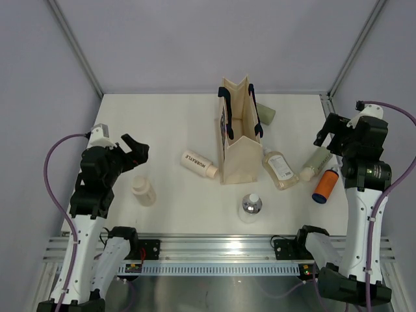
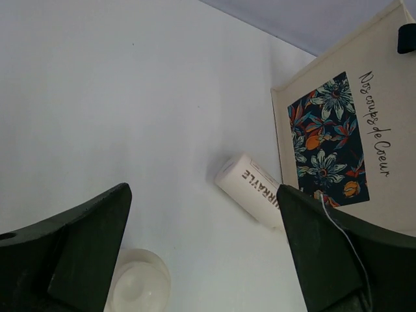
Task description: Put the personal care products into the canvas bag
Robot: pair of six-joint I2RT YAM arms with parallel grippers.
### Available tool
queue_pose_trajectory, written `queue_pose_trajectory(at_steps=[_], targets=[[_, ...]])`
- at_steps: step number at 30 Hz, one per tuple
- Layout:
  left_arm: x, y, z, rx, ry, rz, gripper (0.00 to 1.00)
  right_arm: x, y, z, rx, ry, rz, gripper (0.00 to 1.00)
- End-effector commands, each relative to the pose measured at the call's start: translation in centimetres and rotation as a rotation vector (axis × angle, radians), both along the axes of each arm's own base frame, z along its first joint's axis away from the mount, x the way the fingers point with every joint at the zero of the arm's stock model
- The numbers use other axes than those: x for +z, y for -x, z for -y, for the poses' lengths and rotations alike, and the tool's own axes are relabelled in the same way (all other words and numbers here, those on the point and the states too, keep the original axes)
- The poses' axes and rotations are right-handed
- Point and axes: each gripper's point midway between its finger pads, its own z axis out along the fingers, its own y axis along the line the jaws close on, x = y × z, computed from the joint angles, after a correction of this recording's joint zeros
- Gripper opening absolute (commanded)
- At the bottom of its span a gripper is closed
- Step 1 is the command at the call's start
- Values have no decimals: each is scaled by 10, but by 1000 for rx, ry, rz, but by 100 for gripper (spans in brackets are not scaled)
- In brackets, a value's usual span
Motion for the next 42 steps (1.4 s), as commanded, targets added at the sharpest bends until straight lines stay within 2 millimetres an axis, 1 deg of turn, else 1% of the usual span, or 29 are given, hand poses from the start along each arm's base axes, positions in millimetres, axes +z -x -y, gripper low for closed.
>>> queue_pose_trajectory(at_steps=[1,2,3,4,5,6,7,8,9,10,11,12,14,17,21,22,24,26,28,29,30,31,32,33,35,37,39,40,42], targets=[[21,3,20,-35,161,-26,99,26,0,-24,158,10,56,99],[14,1,25,-36,212,-70,99,28,-1,-34,231,18,68,100],[13,0,34,-43,290,-100,99,30,3,-37,318,111,71,100],[14,1,50,-117,348,-118,99,32,7,-61,492,130,96,100],[4,-1,63,-141,421,-184,99,23,23,-94,787,216,101,99],[-2,-4,64,-124,448,-217,99,11,31,-92,848,293,54,100],[-7,-3,76,-148,451,-250,99,9,45,-113,1003,282,75,99],[-17,-6,82,-133,448,-300,98,5,52,-117,1041,272,58,100],[-13,-9,89,-130,427,-301,98,1,54,-118,1023,218,28,100],[-20,-6,99,-112,367,-327,99,-3,51,-118,1028,191,8,99],[-23,-7,104,-77,373,-358,99,-9,51,-119,1041,170,-15,99],[-30,-10,118,-74,360,-410,98,-20,51,-120,1050,132,-49,99],[-47,-15,117,44,375,-490,98,-32,47,-125,1073,60,-81,99],[-67,-29,136,90,398,-569,97,-43,46,-130,1083,2,-82,99],[-94,-52,143,180,392,-608,98,-56,38,-130,1051,-18,-55,99],[-111,-58,148,199,387,-646,97,-57,38,-131,1053,-26,-54,100],[-118,-68,162,186,395,-668,97,-63,37,-132,1050,-41,-59,99],[-137,-83,173,201,368,-700,97,-65,37,-132,1050,-48,-59,99],[-147,-95,182,195,369,-696,98,-66,36,-133,1049,-56,-58,99],[-153,-101,185,193,370,-691,98,-66,36,-133,1049,-54,-55,100],[-171,-105,186,208,351,-710,98,-67,35,-133,1046,-59,-55,99],[-176,-112,188,213,353,-694,98,-67,35,-133,1047,-61,-53,100],[-184,-115,189,210,340,-698,98,-67,36,-133,1047,-67,-55,100],[-205,-116,189,223,307,-736,98,-68,35,-134,1044,-75,-56,99],[-219,-117,188,233,261,-773,97,-68,36,-134,1043,-70,-52,100],[-242,-109,186,241,225,-832,88,-68,37,-132,1035,-55,-53,99],[-251,-103,184,231,208,-854,74,-70,39,-132,1034,-47,-53,100],[-256,-99,182,225,200,-857,58,-70,39,-132,1034,-47,-53,99],[-255,-97,179,192,174,-847,36,-70,40,-133,1036,-54,-53,99]])
